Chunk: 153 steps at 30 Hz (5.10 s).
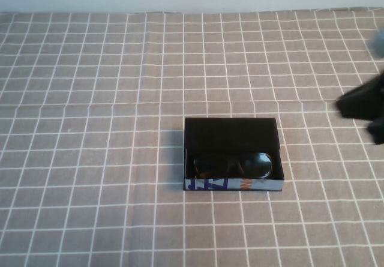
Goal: Take glasses out of glasses case
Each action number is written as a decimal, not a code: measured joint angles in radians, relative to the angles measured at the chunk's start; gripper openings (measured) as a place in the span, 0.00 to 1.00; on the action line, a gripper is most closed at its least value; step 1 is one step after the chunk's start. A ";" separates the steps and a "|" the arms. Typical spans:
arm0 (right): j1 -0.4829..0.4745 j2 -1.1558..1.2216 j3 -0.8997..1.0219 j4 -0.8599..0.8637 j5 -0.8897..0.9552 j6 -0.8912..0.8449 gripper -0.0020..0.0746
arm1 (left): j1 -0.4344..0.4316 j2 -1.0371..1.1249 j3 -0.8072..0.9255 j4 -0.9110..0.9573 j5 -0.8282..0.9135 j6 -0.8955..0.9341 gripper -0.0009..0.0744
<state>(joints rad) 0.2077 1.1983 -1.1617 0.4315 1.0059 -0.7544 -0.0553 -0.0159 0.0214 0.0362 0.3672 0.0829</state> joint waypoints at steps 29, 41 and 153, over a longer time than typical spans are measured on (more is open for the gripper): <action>0.340 0.713 -0.404 -0.291 0.113 -0.236 0.45 | 0.000 0.000 0.000 0.000 0.000 0.000 0.01; 0.348 0.804 -0.405 -0.289 -0.007 -0.269 0.47 | 0.000 0.000 0.000 0.000 0.000 0.000 0.01; 0.081 -0.730 1.028 -0.463 -1.139 0.957 0.01 | 0.000 0.000 0.000 0.000 0.000 0.000 0.01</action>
<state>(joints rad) 0.2886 0.4682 -0.1339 -0.0320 -0.1326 0.2025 -0.0553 -0.0159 0.0214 0.0362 0.3672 0.0829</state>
